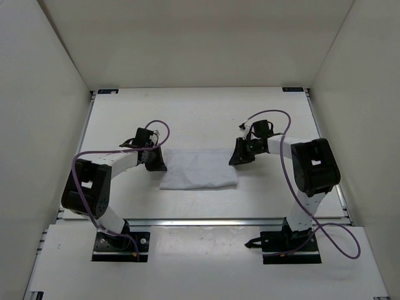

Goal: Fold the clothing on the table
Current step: Fold the skirt

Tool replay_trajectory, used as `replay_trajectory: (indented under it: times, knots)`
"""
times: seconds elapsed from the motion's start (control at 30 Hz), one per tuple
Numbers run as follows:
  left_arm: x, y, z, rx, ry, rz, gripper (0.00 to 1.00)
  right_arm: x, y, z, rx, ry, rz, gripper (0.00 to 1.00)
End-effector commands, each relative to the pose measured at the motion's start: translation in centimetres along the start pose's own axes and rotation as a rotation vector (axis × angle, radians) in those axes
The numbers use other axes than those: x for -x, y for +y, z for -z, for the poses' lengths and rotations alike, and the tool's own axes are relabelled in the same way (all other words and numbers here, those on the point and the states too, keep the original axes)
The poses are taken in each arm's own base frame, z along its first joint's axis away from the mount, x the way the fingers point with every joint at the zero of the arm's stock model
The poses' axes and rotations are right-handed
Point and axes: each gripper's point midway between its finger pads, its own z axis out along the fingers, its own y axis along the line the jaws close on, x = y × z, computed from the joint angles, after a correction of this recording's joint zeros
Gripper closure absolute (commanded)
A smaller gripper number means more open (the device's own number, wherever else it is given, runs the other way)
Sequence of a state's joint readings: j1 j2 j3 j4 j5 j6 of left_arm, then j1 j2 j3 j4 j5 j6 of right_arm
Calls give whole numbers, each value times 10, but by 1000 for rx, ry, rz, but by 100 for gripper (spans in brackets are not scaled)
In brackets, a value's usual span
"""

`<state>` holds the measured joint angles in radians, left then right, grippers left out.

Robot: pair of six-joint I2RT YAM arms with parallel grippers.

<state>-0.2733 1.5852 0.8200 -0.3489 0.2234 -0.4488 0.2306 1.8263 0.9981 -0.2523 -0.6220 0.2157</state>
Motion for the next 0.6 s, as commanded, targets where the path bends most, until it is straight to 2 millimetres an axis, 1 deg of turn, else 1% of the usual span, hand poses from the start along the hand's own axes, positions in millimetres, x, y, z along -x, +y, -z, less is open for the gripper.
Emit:
replay_trajectory:
  times: [0.0, 0.03, 0.07, 0.1, 0.13, 0.17, 0.2, 0.23, 0.3, 0.33, 0.37, 0.4, 0.47, 0.5, 0.53, 0.57]
  knots:
    - [-10, -2, -6, -6, 32, -17, 100, -17, -16, -12, -65, 64, -6, 95]
    - [-10, -2, -7, -3, 40, -17, 100, -19, -16, -12, -69, 73, -9, 99]
    - [-9, -2, -7, -4, 37, -18, 100, -11, -14, -12, -72, 57, 11, 100]
    - [-11, 1, -6, 2, 45, -10, 100, -8, -11, -10, -66, 49, 17, 100]
    - [-13, 0, -8, 4, 48, -22, 100, -2, -9, -8, -72, 34, 20, 100]
    - [-9, -3, -7, 1, 44, -23, 100, 6, -7, -4, -73, 14, 29, 100]
    - [-10, -2, -8, 7, 48, -25, 100, 14, -2, 0, -70, -7, 46, 100]
    - [-6, -5, -7, 2, 37, -30, 100, 26, 2, 8, -69, -35, 50, 100]
    - [-7, -8, -10, 6, 47, -39, 100, 46, 11, 21, -64, -85, 70, 100]
    - [-5, -13, -13, 2, 40, -44, 100, 58, 19, 29, -60, -118, 97, 100]
    - [-4, -17, -15, -4, 40, -56, 100, 69, 19, 35, -68, -142, 108, 100]
    - [-7, -19, -19, -5, 51, -54, 100, 74, 26, 41, -63, -155, 117, 100]
    - [-4, -30, -23, -26, 54, -63, 100, 93, 40, 49, -67, -178, 170, 100]
    - [-7, -34, -27, -33, 63, -62, 100, 94, 46, 52, -68, -169, 176, 100]
    - [-6, -42, -30, -53, 60, -63, 100, 99, 53, 55, -70, -169, 197, 100]
    - [-3, -46, -33, -65, 57, -60, 100, 105, 63, 58, -64, -170, 216, 100]
